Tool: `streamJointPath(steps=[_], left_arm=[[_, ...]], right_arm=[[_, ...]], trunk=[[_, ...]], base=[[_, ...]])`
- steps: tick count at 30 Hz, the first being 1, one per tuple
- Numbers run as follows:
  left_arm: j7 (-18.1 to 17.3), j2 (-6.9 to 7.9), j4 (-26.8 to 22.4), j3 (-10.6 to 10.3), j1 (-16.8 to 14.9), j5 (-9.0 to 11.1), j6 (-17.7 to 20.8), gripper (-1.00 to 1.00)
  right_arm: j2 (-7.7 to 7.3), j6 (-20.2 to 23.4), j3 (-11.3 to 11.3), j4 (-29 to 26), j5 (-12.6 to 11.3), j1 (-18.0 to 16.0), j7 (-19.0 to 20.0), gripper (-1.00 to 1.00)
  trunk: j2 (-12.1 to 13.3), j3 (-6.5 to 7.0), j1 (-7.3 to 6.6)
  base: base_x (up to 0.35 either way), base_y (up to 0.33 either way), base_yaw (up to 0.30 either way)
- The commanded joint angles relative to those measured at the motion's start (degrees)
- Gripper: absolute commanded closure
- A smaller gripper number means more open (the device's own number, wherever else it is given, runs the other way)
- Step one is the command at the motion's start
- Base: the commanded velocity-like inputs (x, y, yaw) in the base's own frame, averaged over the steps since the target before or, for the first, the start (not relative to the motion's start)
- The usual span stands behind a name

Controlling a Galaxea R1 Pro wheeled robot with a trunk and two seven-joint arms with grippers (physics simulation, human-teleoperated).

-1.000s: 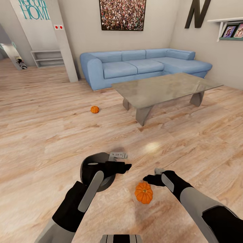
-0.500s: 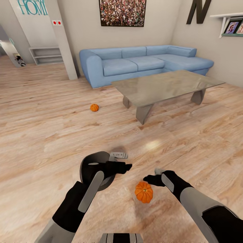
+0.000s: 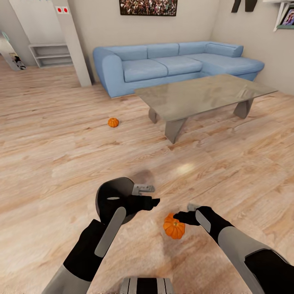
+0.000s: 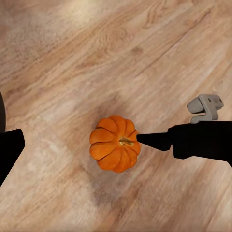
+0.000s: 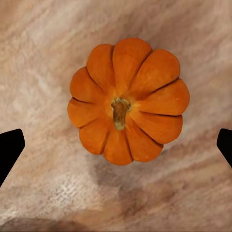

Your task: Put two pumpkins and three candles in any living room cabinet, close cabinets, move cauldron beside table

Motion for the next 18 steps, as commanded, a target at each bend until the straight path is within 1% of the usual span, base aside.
streamJointPath(steps=[1,18], left_arm=[[0.6,-0.01,0.0,0.0,0.0,0.6,0.2,-1.0],[0.6,-0.01,0.0,0.0,0.0,0.6,0.2,-1.0]], right_arm=[[-0.04,0.2,0.2,-0.1,0.2,0.0,0.2,-1.0],[-0.03,0.2,0.2,-0.1,0.2,0.0,0.3,-1.0]], trunk=[[0.0,-0.27,0.01],[-0.3,-4.04,0.45]], base=[[0.0,0.0,0.0],[0.0,0.0,0.0]])
